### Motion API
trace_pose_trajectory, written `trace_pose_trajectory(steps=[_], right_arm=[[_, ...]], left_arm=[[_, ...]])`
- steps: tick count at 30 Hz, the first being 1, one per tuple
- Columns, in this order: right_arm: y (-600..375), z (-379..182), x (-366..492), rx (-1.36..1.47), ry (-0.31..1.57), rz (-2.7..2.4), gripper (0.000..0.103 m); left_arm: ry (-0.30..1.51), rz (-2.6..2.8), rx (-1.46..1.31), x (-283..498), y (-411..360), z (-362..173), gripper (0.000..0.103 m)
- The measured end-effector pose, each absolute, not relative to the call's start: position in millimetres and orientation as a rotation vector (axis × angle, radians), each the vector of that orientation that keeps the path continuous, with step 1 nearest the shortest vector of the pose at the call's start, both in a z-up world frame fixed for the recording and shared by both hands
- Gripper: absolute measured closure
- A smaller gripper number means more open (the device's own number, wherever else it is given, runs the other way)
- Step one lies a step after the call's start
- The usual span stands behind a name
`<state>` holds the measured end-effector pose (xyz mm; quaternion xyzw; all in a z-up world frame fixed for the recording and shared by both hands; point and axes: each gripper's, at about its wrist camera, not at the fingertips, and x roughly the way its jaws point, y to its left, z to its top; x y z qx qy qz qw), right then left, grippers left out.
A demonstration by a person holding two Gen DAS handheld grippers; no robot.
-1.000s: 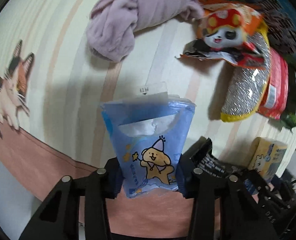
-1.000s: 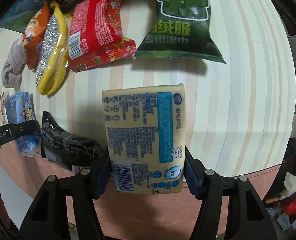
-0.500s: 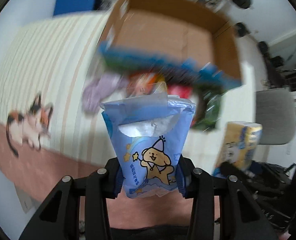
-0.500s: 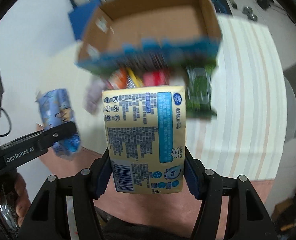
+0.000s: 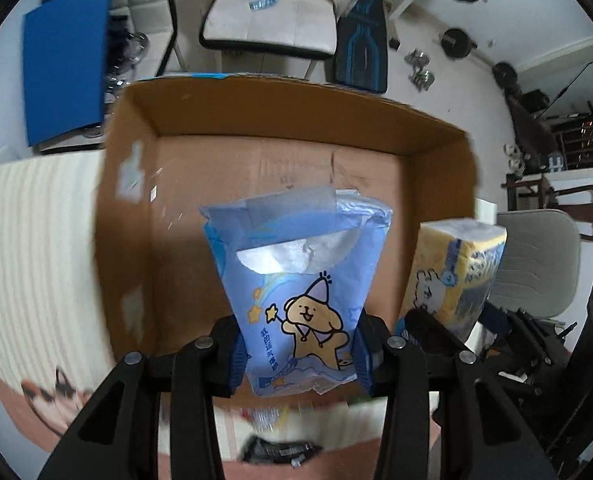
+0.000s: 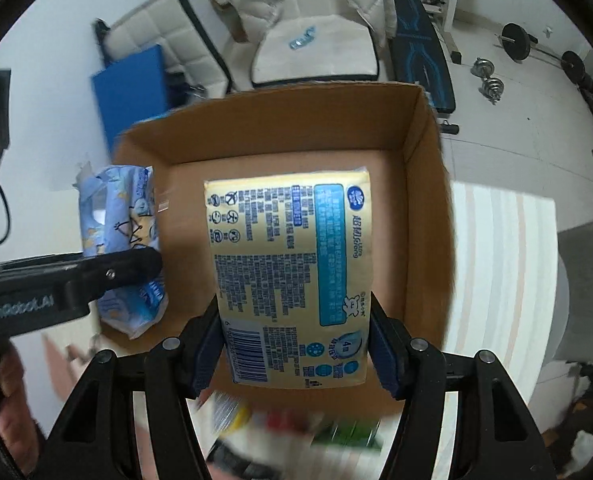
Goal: Organize soft objects
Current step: 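Carry both packs into the cardboard box and open both grippers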
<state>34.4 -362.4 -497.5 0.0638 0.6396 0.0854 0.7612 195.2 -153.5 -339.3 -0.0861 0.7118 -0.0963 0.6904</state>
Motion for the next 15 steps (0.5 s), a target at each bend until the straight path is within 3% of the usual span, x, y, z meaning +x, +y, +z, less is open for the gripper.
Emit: trace_pose_trajectory(steps=[6, 15], right_arm=[[-348.5, -550.5, 117.3, 0.089, 1.449, 0.141, 0.037], [-344.0, -581.6, 137.7, 0.092, 1.488, 0.100, 0.037]], left_arm=[[1.676, -0.243, -0.176, 245.2, -180.1, -382.5, 0.063], [1.713, -0.269, -0.124, 235.3, -202.6, -408.4, 0.059]])
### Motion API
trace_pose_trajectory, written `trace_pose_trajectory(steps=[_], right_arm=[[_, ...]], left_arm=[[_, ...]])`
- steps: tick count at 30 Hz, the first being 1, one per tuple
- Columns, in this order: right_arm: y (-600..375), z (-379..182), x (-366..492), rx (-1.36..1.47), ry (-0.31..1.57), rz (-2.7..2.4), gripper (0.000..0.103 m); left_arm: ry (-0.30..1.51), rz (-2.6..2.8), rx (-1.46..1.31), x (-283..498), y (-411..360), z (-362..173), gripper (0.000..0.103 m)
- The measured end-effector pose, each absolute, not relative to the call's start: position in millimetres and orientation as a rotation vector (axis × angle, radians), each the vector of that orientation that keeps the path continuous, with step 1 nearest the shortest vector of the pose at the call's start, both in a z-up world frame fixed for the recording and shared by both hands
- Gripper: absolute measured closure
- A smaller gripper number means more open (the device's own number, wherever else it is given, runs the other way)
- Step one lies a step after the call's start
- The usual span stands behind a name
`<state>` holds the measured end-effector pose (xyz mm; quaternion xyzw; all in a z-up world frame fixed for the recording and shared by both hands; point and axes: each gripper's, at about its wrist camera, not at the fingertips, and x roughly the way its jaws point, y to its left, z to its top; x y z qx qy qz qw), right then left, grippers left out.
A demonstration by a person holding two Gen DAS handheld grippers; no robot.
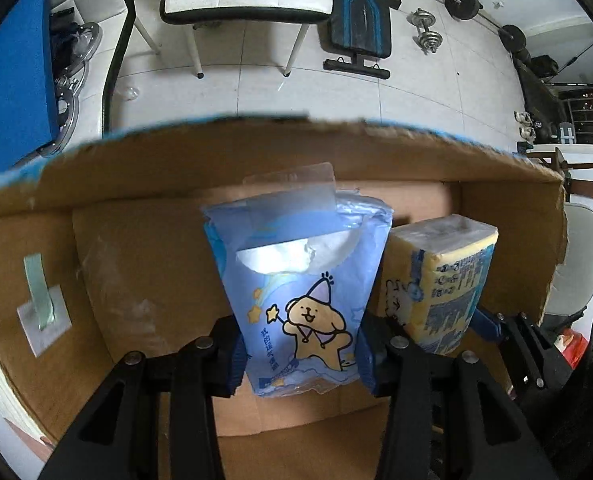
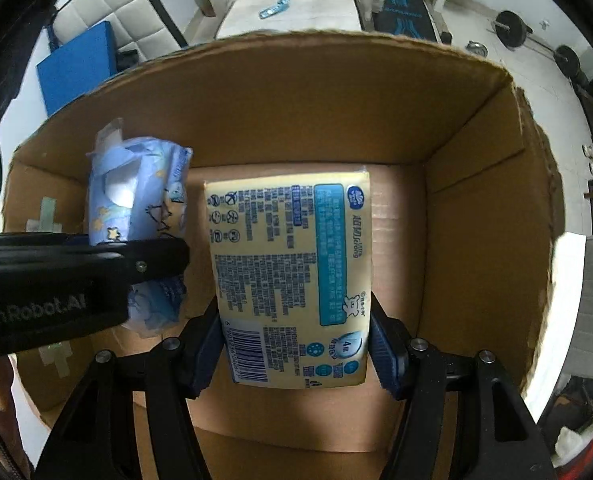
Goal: Organize soft objects
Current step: 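Carry both packs into the cardboard box and open both grippers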
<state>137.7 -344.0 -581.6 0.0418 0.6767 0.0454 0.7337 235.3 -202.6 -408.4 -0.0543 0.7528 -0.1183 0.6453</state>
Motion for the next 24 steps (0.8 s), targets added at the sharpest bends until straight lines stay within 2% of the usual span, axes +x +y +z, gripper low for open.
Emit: trace_pose_trajectory(steps=[3, 5, 7, 10, 14, 16, 17, 24], right_arm=[[-341.5, -585.3, 136.6, 0.089, 1.506, 0.090, 0.036], [-338.8, -584.9, 133.8, 0.075, 1.513, 0.088, 0.034], [-338.1, -583.5, 132.9, 0.074, 1.510, 0.081, 0.034], [-336.0, -579.3, 129.2, 0.079, 1.507, 0.074, 0.031], [-333.7, -572.7, 121.0, 0.071, 1.514, 0.074, 0.019], [-329.5, -564.6, 116.3, 0.064, 1.513, 0.082, 0.005], [-327.1, -560.1, 112.7, 0.051, 1.509, 0.080, 0.001], [-325.9, -532.2, 87.8, 0.053, 1.460, 0.088, 0.000]], left_arm=[[1.724, -0.259, -0.103, 224.4, -205.3, -411.6, 0.056], [1.740, -0.251, -0.094, 223.3, -206.9, -415.2, 0.050], [1.740, -0.240, -0.070, 231.5, -212.4, -416.9, 0.032], [1.719, -0.229, -0.054, 234.5, -211.9, -414.7, 0.017], [1.698, -0.209, -0.047, 233.0, -205.6, -406.8, 0.012], [1.685, -0.198, -0.040, 229.4, -202.1, -401.7, 0.006], [1.678, -0.190, -0.039, 229.0, -203.9, -400.4, 0.006], [1.596, -0.139, -0.039, 214.7, -177.3, -371.3, 0.004]])
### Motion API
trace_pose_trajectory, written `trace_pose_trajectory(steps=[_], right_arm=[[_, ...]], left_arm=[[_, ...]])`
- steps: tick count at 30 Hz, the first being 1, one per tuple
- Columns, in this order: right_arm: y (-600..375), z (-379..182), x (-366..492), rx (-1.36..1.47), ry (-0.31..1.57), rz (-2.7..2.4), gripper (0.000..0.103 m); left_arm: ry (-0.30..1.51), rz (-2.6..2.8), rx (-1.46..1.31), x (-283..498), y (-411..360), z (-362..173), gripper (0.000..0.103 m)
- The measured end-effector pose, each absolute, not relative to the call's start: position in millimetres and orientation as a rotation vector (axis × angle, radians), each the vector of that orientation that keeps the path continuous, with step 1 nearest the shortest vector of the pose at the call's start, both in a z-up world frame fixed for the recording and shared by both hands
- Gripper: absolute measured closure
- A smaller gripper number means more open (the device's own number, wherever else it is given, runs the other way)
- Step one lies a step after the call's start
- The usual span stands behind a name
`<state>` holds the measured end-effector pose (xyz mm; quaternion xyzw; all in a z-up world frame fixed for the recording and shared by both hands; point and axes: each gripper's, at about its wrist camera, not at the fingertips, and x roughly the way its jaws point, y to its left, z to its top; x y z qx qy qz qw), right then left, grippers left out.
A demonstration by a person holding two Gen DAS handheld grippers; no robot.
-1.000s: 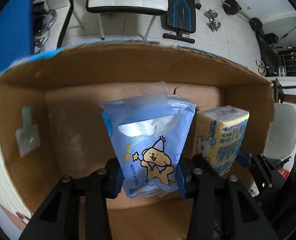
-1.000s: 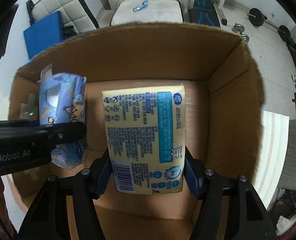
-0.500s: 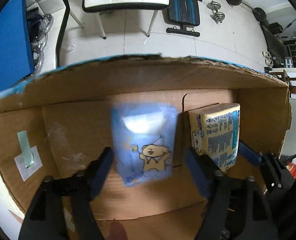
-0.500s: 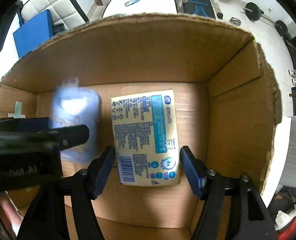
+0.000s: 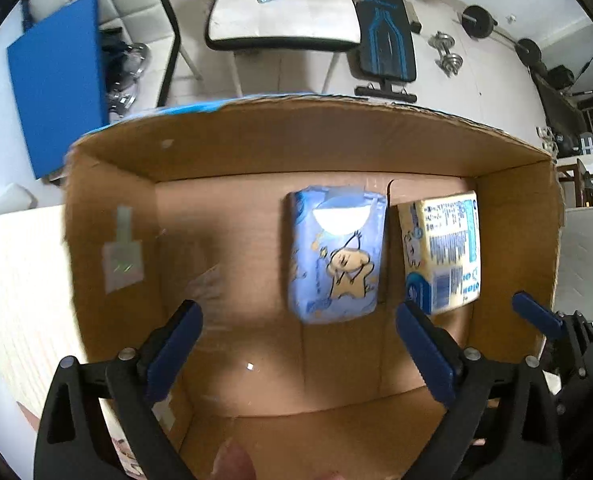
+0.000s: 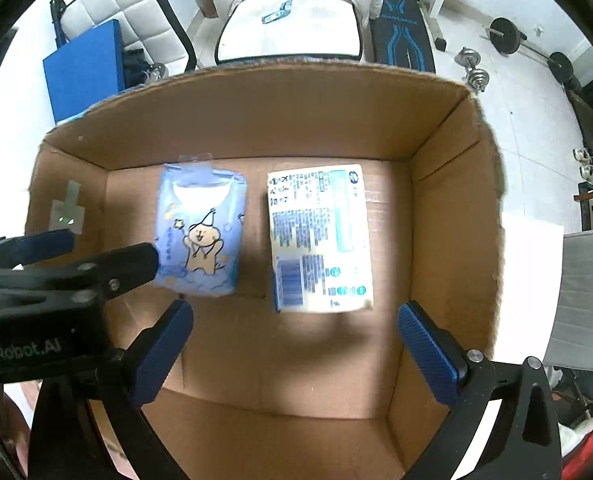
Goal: Organize soft objects
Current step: 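Carry both packs into the cardboard box and open both grippers, then grasp the black snack bag with left gripper while right gripper grasps the green wipes pack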
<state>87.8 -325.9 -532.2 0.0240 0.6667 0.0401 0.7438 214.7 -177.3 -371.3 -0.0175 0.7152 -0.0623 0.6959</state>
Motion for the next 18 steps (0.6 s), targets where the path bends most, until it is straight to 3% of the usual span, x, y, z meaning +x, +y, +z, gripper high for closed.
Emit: trace_pose_trajectory(steps=[14, 18], right_arm=[[-347.8, -434.3, -9.7, 0.081, 1.267, 0.117, 0.000], [-364.3, -424.0, -63.2, 0.091, 1.244, 0.124, 0.000]], left_arm=[[1.294, -0.080, -0.073, 122.4, -135.1, -246.3, 0.004], [1.274, -0.081, -0.140, 66.6, -126.9, -236.7, 0.004]])
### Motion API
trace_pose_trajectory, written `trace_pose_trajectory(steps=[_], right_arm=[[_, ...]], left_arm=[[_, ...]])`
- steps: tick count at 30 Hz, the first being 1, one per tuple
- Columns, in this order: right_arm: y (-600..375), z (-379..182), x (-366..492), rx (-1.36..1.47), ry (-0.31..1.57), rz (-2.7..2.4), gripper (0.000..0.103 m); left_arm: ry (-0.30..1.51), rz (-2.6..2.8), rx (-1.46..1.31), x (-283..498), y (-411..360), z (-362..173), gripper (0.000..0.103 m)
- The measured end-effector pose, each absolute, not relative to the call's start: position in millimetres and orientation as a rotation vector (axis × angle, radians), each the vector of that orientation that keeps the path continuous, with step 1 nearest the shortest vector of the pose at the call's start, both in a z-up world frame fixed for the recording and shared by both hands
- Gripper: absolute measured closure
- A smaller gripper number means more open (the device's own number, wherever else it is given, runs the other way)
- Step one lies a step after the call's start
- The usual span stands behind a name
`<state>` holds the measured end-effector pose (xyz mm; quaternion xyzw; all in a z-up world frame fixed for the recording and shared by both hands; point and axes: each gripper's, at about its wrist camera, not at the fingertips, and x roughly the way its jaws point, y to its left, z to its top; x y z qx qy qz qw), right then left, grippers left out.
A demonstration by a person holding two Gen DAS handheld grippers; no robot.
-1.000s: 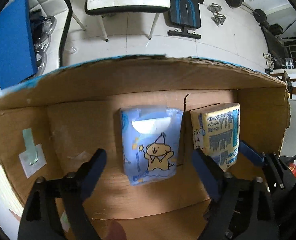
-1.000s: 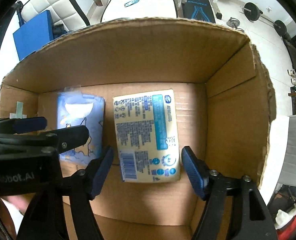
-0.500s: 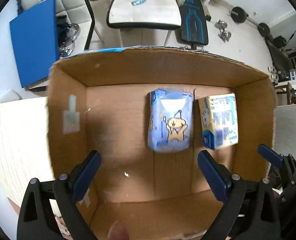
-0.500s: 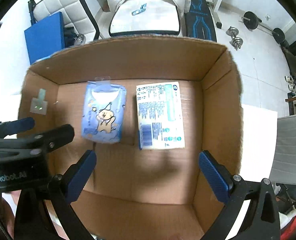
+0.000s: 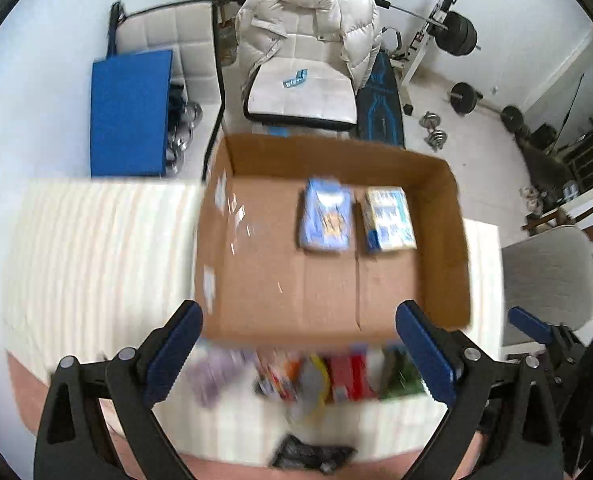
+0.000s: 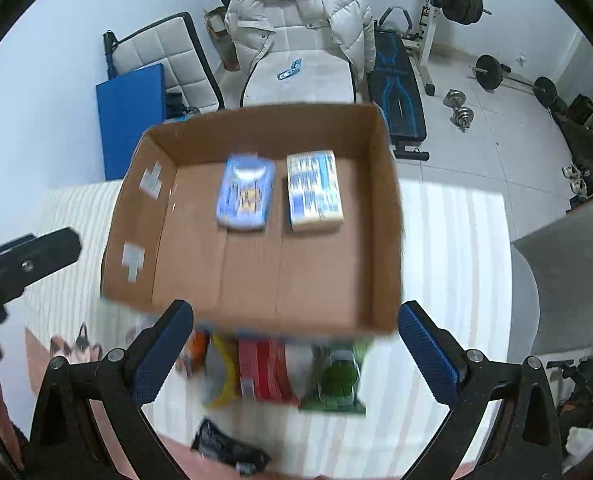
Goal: Organize soft objects
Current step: 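Grasp the black snack bag with left gripper while right gripper grasps the green wipes pack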
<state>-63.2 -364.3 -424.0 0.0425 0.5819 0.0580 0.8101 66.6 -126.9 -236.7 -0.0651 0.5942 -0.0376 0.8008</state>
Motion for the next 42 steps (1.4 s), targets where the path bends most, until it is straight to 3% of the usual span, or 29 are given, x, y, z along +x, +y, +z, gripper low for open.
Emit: trace_pose_trajectory(steps=[4, 9, 11, 16, 21, 23, 25, 26, 29, 33, 38, 40, 42], right_arm=[[-383.9, -443.3, -117.9, 0.129, 1.289, 0.112, 0.000], [-409.8, -499.2, -177.5, 0.173, 1.402, 0.064, 0.000], [-417.6, -520.8, -193.7, 0.190, 1.448, 0.046, 0.000], [-430.8, -552.2, -225.0, 0.219, 1.487, 0.013, 0.000], [-431.6, -565.8, -237.2, 0.231, 1.499, 0.009, 0.000], [-428.3, -567.0, -234.2, 0.226, 1.497, 0.012, 0.000], [-424.2, -567.7, -228.6, 0.220, 1.493, 0.014, 0.000], [-423.2, -566.6, -223.6, 0.220, 1.487, 0.014, 0.000], [-424.1, -562.9, -202.5, 0.232, 1.460, 0.011, 0.001], [-423.3, -571.7, -162.7, 0.271, 1.457, 0.002, 0.011], [-406.3, -601.2, -121.3, 0.272, 1.514, 0.002, 0.025], [-401.1, -611.8, -113.7, 0.265, 1.544, -0.003, 0.049], [-397.9, -616.3, -111.9, 0.245, 1.558, -0.016, 0.053]], left_arm=[[1.404, -0.058, -0.302, 5.1, -108.2, -281.5, 0.004], [1.730, -0.043, -0.559, -72.9, -105.5, -396.5, 0.005], [1.827, 0.018, -0.652, -92.4, -103.2, -442.0, 0.009], [1.899, 0.176, -0.830, -110.9, -95.0, -502.0, 0.010], [1.881, 0.263, -0.863, -102.6, -95.9, -522.1, 0.010], [1.878, 0.282, -0.790, -95.5, -100.1, -525.7, 0.021], [1.889, 0.272, -0.684, -89.0, -106.6, -526.8, 0.042], [1.890, 0.253, -0.619, -86.4, -110.5, -525.6, 0.047], [1.879, 0.168, -0.330, -79.1, -125.3, -520.9, 0.047], [1.811, 0.116, -0.025, -77.5, -134.8, -519.5, 0.047], [1.815, 0.043, 0.076, -76.9, -145.5, -527.9, 0.042], [1.817, 0.040, 0.066, -69.0, -149.1, -528.5, 0.041], [1.814, 0.042, 0.041, -70.8, -143.2, -534.0, 0.040]])
